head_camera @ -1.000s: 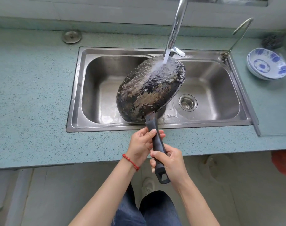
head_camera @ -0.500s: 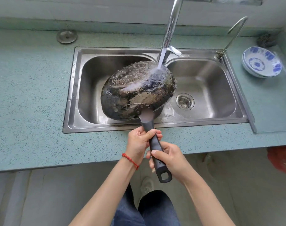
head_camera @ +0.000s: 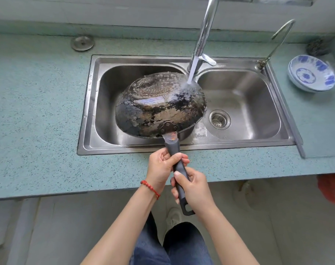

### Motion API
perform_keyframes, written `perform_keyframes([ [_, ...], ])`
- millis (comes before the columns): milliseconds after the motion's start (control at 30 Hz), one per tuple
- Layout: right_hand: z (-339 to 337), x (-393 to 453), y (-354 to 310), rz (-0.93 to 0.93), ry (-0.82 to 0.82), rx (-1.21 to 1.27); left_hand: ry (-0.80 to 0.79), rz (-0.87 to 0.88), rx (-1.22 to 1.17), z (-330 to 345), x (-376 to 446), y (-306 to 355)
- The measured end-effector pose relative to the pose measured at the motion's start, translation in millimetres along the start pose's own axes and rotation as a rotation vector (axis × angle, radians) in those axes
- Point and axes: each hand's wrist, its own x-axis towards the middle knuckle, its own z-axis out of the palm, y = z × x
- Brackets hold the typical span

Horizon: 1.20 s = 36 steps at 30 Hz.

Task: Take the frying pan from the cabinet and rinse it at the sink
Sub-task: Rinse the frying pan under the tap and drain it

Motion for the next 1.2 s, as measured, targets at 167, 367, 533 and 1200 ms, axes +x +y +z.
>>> perform_keyframes([
  [167,5.4,1.7,0.3,-0.046,0.094,-0.086,-0.049,-0.027,-0.084,2.9,5.7,2.2],
  [367,0.1,0.9,4.6,-0.082,0.161,-0.194,-0.083,-0.09,-0.193,8.5,7.1,-3.1],
  [533,-1.6,2.1,8.8,-0.076,0.168,-0.217,-0.083,-0.096,-0.214,8.2,7.1,-5.6],
  [1200,-21.6,-3.4,8.9,-0.086,-0.071,0.138,-0.03,0.079,0.143,14.1,1.9,-7.0],
])
